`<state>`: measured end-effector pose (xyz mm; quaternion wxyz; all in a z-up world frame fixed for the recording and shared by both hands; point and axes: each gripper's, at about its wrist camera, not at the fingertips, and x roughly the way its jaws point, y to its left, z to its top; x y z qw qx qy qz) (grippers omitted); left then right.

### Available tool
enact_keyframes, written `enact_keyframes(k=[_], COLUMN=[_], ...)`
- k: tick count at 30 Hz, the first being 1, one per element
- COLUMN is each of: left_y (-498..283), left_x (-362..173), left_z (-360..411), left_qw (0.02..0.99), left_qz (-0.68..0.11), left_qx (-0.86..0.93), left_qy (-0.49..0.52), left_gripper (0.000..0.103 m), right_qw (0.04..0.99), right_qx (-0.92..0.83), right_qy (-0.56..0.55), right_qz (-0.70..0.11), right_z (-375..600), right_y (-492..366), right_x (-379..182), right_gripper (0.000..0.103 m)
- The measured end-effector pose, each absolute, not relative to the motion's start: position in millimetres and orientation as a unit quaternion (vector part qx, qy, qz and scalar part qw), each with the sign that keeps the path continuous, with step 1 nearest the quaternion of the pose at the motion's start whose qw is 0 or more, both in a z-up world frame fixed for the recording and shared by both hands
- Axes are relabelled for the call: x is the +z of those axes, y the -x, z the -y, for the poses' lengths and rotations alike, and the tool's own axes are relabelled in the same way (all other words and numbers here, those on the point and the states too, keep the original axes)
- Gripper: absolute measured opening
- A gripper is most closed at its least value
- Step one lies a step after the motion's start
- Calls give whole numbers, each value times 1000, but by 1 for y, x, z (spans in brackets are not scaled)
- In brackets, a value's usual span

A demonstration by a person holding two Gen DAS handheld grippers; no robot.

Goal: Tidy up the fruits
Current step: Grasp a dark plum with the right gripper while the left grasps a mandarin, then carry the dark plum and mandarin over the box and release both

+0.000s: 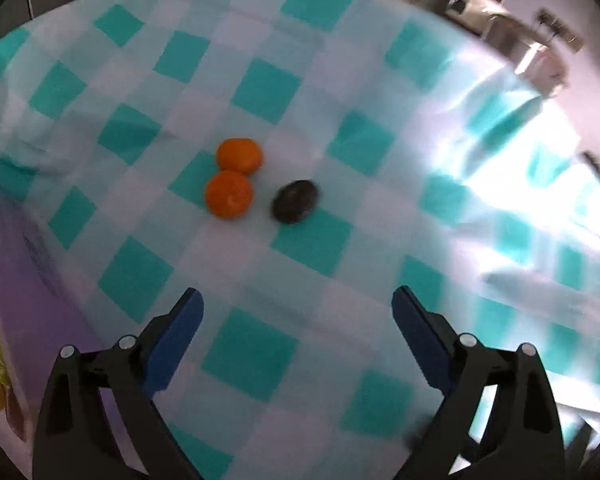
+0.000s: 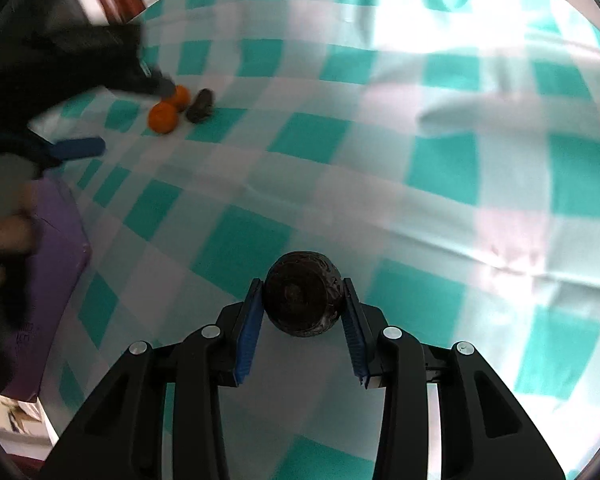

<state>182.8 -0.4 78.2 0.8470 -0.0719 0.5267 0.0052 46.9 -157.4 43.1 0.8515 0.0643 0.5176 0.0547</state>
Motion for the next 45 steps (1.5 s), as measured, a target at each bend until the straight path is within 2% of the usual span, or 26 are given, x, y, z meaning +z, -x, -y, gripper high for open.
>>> enact_keyframes(k=[4, 7, 9, 11, 16, 18, 20, 26, 36, 41, 45], left_y=[-190, -203, -216, -226, -250, -260, -261, -200, -83, -27, 18], left_x=[66, 60, 53, 45, 33, 25, 25, 45, 56, 75, 104], left_z=[-1, -19, -34, -45, -54, -55, -54, -53, -11, -5, 7], left_qw=[861, 862, 853, 850, 852, 846, 849, 850, 830, 837, 853], left_qz=[-507, -501, -512, -514, -509, -520, -517, -518, -529, -510, -494], left_qx=[38, 64, 70, 73, 81, 76, 66, 26, -162, -172, -146], left_qy=[32, 47, 67, 90, 94, 92, 83, 98, -64, -102, -86], left_gripper=[95, 93, 76, 68, 67, 50, 38, 37, 38, 38, 38], right_qw=[851, 853, 855, 856, 857, 857, 858, 855, 844, 851, 869], right_qx=[57, 69, 73, 76, 81, 80, 76, 59, -12, 34, 69], right_qy=[-72, -68, -70, -72, -69, -65, -64, -68, -113, -72, -53], right_qz=[-516, -513, -509, -507, -505, -504, -504, -510, -525, -520, -488], right_z=[167, 166, 166, 167, 168, 166, 165, 157, 149, 148, 163], right_y=[-37, -33, -32, -31, -31, -30, -30, -26, -16, 0, 19], right_x=[41, 41, 42, 43, 42, 42, 42, 45, 50, 82, 124], right_gripper=[38, 38, 38, 39, 39, 39, 39, 39, 38, 38, 38])
